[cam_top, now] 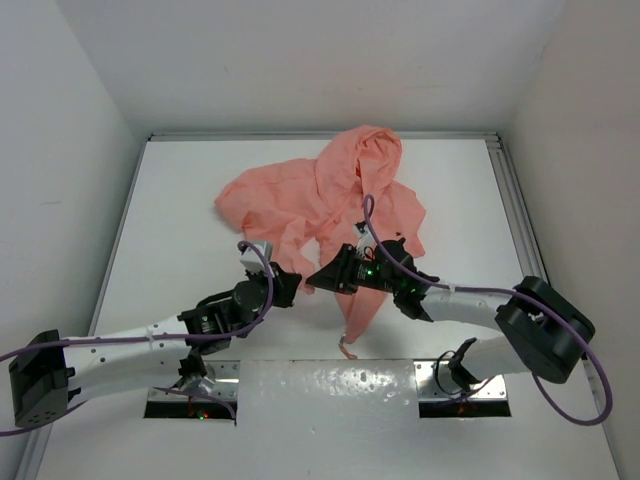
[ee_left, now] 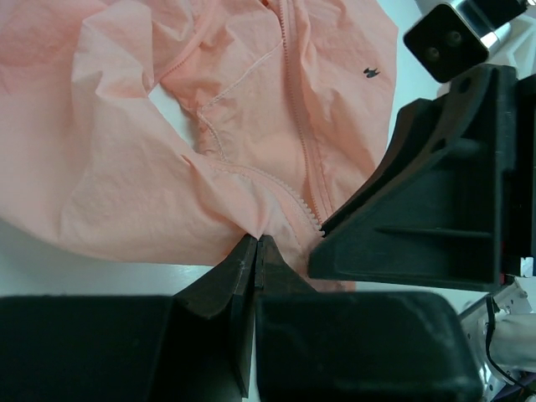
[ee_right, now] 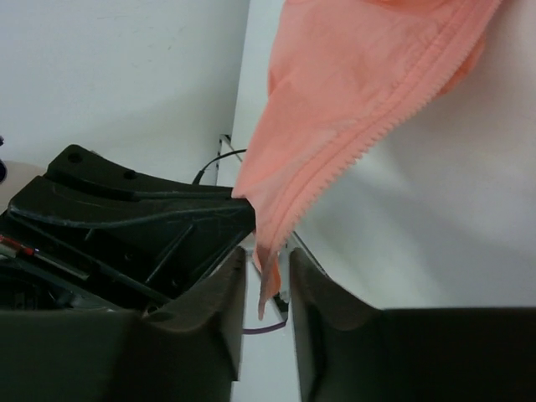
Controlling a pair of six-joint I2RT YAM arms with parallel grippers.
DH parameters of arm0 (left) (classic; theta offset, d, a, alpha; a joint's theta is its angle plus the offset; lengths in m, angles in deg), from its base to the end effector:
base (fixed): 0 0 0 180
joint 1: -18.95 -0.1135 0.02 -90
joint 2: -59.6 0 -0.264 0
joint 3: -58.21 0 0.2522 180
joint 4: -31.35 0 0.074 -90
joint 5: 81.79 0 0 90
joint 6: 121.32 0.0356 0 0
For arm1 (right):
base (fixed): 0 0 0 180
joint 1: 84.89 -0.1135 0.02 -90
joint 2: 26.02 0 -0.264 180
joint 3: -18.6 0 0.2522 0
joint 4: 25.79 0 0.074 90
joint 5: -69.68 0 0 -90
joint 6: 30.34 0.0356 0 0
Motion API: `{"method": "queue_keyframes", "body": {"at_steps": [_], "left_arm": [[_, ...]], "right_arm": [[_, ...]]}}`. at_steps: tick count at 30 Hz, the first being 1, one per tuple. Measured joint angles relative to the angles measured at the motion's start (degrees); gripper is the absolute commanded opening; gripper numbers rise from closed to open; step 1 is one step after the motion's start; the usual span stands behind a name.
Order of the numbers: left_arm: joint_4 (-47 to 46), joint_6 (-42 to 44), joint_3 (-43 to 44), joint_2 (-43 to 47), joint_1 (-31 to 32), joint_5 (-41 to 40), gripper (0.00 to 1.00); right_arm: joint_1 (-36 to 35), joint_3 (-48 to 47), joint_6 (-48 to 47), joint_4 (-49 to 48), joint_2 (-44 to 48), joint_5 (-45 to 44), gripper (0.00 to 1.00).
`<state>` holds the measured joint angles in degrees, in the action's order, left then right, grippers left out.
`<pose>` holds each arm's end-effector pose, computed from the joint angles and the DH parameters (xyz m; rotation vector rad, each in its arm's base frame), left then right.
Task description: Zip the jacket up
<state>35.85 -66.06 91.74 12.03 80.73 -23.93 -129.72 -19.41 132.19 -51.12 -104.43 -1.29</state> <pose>0.1043 -0.1543 0.2141 0.0599 1.8917 -0.6394 0.1783 0.1936 0.1807 0.2509 2.1922 1.6235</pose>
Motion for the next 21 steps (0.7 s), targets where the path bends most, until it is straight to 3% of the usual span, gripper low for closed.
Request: {"method": "queue_keyframes", "body": {"at_steps": [3,6,8,11,13,17,21], "left_arm": [[-0.1,0.0,0.0,0.0,0.0,0.4,0.0],[-0.1,0.0,0.0,0.1,0.0,0.8,0.0],[-0.1,0.0,0.0,0.5,0.0,0.9,0.0],[0.3,-0.4,-0.1,1.4,0.0,0.9,0.19],[1.1,-1.5,-0.1,2.2,0.0,1.1,0.39],[4.6,-5.2,-0.1,4.8,0.0,1.3,0.48],[5.6,-10.2,-0.1,8.4,0.0,2.9,0.48]], "right_arm": [[0.0,-0.2,0.9,-2.4,-1.6,0.6,0.16],[0.0,-0.2,0.9,-4.0,-2.1,0.6,0.01],[0.0,-0.2,0.9,-5.8,-2.2,0.4,0.0],[-0.1,0.4,0.8,-9.4,-2.5,0.2,0.0],[-0.2,1.0,0.5,-12.7,-3.0,-0.2,0.0],[-0.3,2.5,-0.5,-18.3,-4.0,-0.8,0.0],[-0.3,2.9,-1.0,-25.8,-6.7,-0.5,0.0]]}}
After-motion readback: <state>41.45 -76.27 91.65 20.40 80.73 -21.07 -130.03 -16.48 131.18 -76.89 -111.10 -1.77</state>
